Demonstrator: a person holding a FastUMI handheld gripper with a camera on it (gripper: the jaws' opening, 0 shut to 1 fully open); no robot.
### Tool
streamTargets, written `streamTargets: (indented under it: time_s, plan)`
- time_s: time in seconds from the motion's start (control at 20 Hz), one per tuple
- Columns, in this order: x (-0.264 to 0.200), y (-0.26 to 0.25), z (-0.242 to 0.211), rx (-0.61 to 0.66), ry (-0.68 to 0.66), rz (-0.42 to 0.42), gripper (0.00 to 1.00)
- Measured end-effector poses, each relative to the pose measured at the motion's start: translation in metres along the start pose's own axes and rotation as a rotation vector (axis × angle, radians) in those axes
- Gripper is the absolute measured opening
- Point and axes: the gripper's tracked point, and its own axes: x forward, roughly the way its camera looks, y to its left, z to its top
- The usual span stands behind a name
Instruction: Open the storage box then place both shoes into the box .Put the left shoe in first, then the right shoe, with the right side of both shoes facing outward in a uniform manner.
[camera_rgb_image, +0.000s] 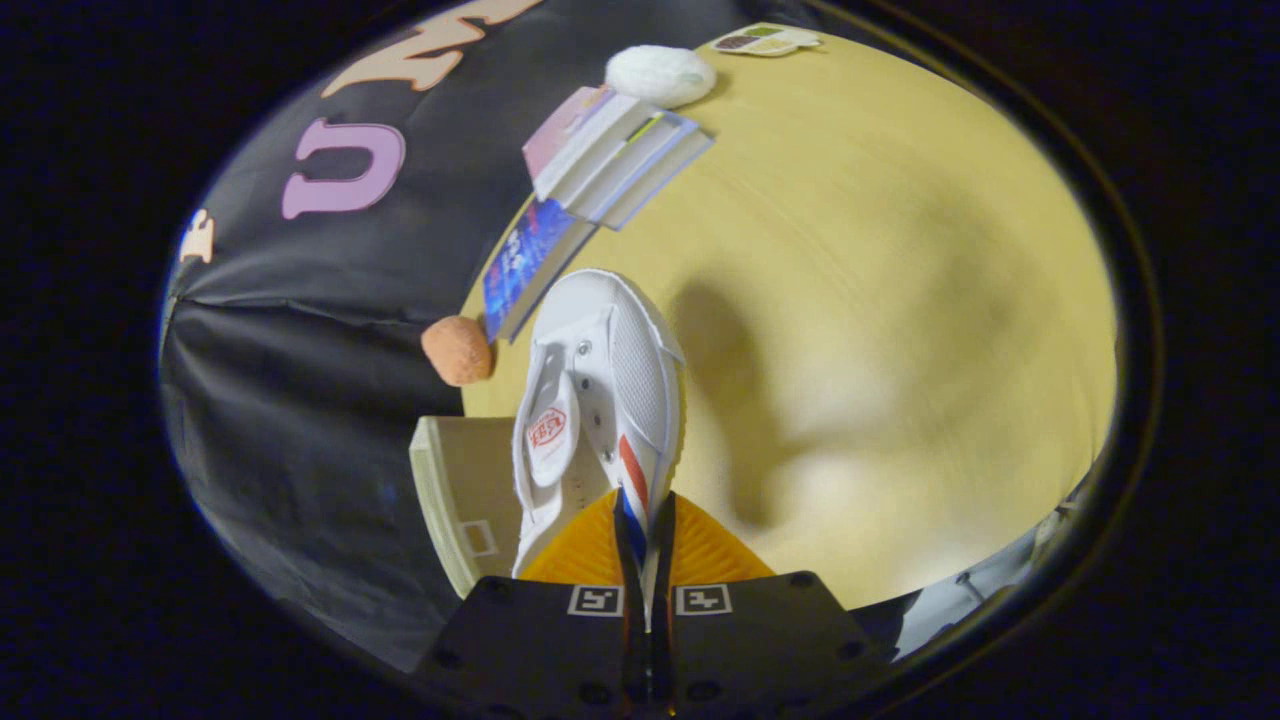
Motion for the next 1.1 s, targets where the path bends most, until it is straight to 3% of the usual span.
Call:
streamTargets:
  time_s: [0.4, 0.7, 1.1]
  plan:
    - [-0.005, 0.146, -0.047, -0.147, 0.056, 0.146, 0.04]
    - [0.04, 0.168, -0.097, -0.156, 0.111, 0.047, 0.05]
    - [0.069, 0.162, -0.124, -0.131, 0.117, -0.053, 0.05]
